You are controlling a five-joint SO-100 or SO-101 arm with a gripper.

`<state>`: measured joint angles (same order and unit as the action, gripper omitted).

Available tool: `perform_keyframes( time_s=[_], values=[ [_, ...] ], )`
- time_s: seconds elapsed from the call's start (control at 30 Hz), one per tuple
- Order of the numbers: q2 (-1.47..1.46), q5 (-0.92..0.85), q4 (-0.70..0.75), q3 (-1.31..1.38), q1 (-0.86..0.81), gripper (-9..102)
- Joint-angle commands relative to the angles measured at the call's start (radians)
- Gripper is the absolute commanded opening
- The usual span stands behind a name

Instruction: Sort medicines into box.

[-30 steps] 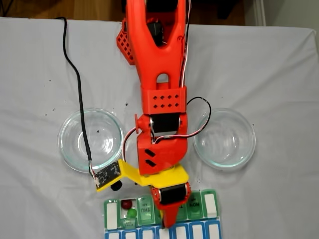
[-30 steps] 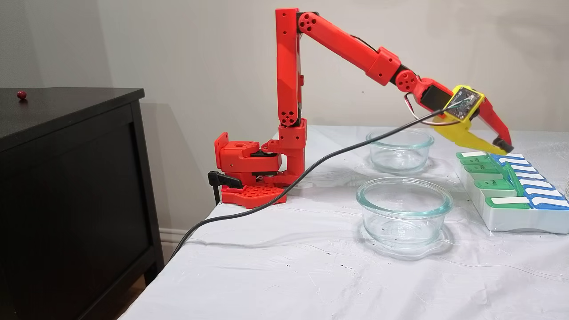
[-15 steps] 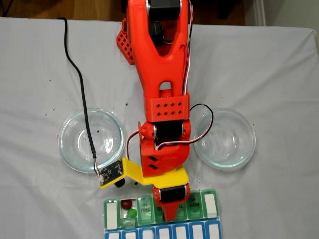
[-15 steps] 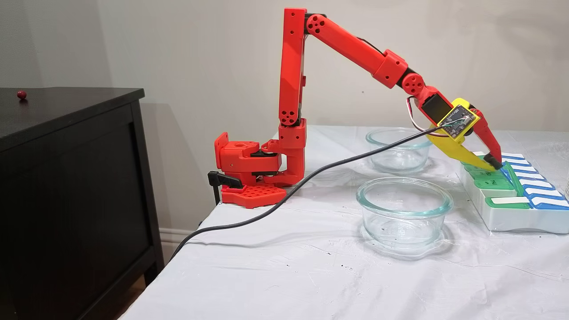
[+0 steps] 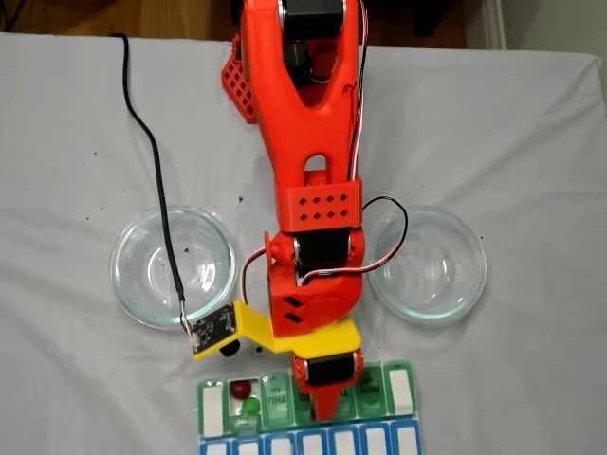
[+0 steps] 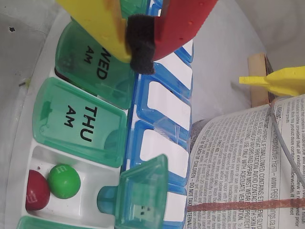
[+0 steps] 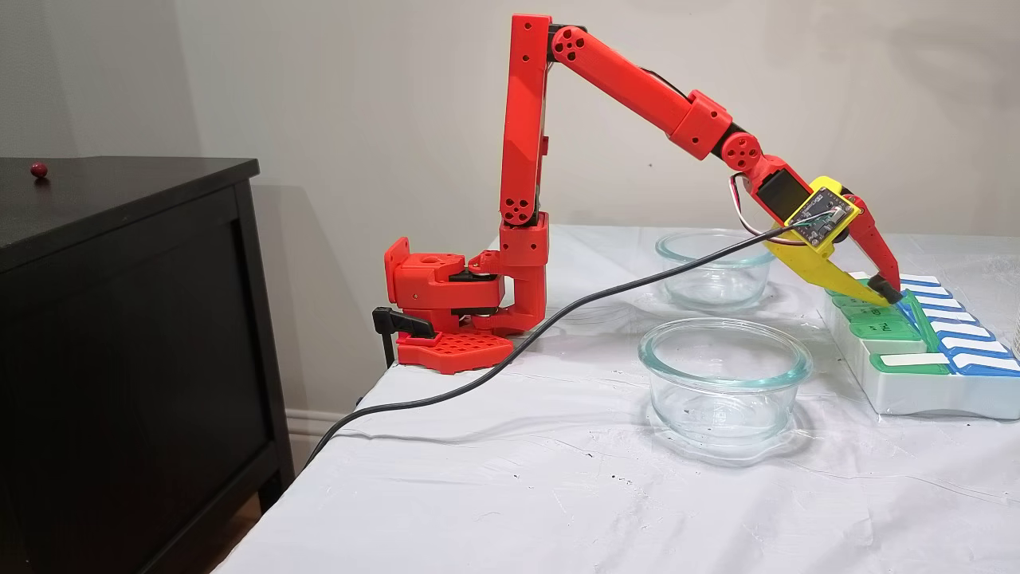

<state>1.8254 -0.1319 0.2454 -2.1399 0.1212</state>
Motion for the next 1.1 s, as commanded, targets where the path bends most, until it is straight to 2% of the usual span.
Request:
perform_keyframes(
  time_s=[0.0,0.23,0.53,1.07],
  values=[
    [0.080,0.002,0.008,-0.034,0.011,0],
    [0.219,-0.071,0.104,-0.026,-0.025,0],
    [0.342,-0.074,0.118,-0.032,-0.066,0],
    [0.318,-0.078,0.138,-0.041,-0.066,0]
  ],
)
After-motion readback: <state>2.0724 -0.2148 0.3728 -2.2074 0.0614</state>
